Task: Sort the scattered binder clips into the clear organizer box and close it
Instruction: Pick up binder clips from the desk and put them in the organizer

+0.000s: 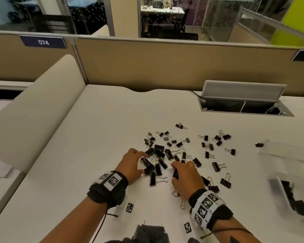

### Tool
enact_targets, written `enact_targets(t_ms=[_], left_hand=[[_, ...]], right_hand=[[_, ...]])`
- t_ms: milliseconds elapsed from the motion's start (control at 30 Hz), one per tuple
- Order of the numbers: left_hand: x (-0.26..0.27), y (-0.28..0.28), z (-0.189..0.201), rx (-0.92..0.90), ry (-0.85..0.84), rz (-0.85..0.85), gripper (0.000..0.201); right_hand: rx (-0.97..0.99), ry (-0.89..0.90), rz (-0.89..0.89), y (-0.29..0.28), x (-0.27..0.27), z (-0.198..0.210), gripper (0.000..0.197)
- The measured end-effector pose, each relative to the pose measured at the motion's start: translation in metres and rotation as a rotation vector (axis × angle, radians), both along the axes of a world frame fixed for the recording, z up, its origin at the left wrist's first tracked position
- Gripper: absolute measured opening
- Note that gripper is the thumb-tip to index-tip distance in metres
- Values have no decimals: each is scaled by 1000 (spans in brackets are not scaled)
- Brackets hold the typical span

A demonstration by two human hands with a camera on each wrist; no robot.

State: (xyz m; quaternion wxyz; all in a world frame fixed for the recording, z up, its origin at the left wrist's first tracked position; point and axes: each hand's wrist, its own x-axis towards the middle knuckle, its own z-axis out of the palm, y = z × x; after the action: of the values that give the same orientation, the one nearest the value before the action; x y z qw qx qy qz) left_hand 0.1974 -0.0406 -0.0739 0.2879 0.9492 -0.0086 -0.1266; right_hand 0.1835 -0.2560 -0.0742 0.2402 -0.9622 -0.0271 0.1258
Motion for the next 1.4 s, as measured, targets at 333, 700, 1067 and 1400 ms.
enact_targets(t_ms=[333, 700, 1067, 1400], left_hand=[[19, -16, -9, 0, 79, -71, 50], [-12, -28, -21, 45, 50, 4, 38], [-10, -63, 3, -54, -196, -45, 47], [3, -97, -2, 157, 2, -114, 21]], right_hand=[[-44, -29, 28, -8, -9, -8, 36], [188, -231, 72, -49, -21, 2, 21], [313, -385, -557, -232, -53, 67, 26], [104, -188, -497, -321, -63, 43, 28]])
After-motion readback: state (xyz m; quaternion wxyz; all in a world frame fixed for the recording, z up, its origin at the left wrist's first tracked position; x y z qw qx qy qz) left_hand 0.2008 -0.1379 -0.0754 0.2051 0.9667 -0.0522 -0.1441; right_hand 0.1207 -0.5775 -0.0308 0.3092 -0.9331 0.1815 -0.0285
